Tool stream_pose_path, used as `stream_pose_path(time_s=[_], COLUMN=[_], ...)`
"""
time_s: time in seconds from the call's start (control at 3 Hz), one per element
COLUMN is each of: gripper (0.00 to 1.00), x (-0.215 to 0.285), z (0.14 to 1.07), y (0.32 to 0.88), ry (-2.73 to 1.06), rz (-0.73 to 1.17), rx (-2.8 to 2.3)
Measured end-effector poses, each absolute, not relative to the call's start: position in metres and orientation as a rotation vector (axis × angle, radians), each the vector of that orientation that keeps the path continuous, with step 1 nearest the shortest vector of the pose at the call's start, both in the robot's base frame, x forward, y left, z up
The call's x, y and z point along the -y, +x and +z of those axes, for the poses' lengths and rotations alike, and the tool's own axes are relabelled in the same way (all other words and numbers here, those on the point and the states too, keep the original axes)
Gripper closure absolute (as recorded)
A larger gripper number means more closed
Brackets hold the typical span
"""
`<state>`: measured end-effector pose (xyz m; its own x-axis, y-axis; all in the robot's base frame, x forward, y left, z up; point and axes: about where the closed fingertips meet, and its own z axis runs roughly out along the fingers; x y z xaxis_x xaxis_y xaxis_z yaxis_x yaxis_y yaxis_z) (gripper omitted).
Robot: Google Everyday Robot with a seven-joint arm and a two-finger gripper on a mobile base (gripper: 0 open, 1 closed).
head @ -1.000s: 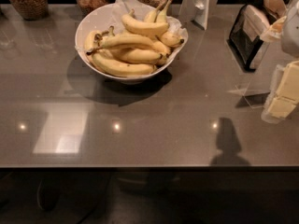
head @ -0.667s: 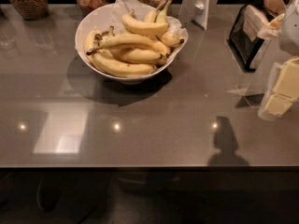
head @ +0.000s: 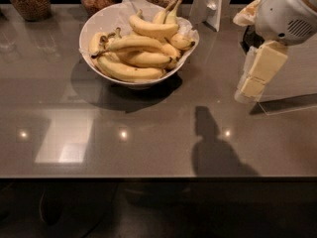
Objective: Pick banana from white bowl
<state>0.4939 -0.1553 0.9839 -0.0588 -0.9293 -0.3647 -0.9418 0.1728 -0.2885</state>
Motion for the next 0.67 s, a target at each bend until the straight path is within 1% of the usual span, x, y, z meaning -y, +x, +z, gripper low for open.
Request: stream_pose_path(time_s=[0.67], gripper=[0.0], x=[0.076], z=[0.989], y=[0.543], ry=[-1.823], rz=[0.188], rx=[-1.782])
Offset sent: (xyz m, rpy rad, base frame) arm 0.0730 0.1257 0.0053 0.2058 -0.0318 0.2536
